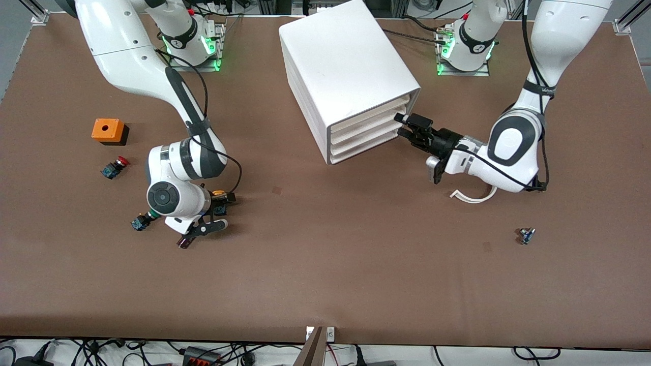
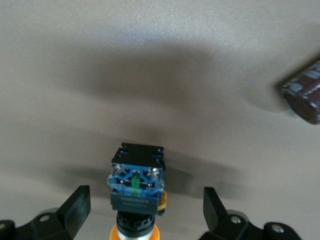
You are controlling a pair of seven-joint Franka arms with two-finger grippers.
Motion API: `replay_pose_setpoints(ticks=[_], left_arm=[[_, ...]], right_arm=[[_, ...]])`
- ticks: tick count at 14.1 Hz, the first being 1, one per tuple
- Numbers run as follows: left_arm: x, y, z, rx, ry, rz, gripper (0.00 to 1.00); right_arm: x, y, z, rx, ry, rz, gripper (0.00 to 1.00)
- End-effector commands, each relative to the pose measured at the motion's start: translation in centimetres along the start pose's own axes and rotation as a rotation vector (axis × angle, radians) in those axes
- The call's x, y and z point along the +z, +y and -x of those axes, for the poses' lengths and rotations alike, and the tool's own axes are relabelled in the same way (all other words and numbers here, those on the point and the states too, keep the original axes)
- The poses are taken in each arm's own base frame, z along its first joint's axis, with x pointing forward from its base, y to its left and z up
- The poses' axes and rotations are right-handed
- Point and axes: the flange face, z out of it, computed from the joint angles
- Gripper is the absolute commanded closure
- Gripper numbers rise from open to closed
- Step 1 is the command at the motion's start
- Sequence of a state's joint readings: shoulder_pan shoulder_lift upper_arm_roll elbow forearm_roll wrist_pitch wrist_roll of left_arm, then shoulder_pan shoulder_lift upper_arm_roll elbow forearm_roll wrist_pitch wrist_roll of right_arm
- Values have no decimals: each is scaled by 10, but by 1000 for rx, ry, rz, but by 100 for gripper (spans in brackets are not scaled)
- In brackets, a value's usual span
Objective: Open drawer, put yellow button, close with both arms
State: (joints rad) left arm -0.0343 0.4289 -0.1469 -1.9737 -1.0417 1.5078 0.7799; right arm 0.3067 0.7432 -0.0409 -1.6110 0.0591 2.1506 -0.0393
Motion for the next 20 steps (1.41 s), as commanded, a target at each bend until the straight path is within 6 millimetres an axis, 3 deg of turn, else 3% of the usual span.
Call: replay_pose_setpoints(ticks=[1, 3, 5, 7, 10, 15, 17, 20], left_arm=[[12, -6, 8, 62, 1, 33, 32], [22, -13, 15, 79, 0, 58, 39], [33, -23, 24, 117, 39, 112, 44], [41, -27, 27, 107, 45, 131, 51], [47, -27, 28, 105, 39, 139, 69], [53, -30, 26, 103, 38, 118, 95], [50, -27, 23, 99, 39, 113, 99], [30, -33, 8, 102, 60, 100, 99]], right_arm=[[-2, -6, -4, 12, 12, -5, 27], [-1, -10, -4, 6, 7, -4, 67], [-3, -10, -4, 4, 6, -4, 88], [-11, -11, -5, 2, 18, -5, 98], [-49, -11, -14, -12, 44, -5, 100], [-141, -16, -12, -22, 72, -15, 100], [-176, -21, -11, -31, 85, -17, 100], [-227, -38, -10, -56, 121, -16, 100]])
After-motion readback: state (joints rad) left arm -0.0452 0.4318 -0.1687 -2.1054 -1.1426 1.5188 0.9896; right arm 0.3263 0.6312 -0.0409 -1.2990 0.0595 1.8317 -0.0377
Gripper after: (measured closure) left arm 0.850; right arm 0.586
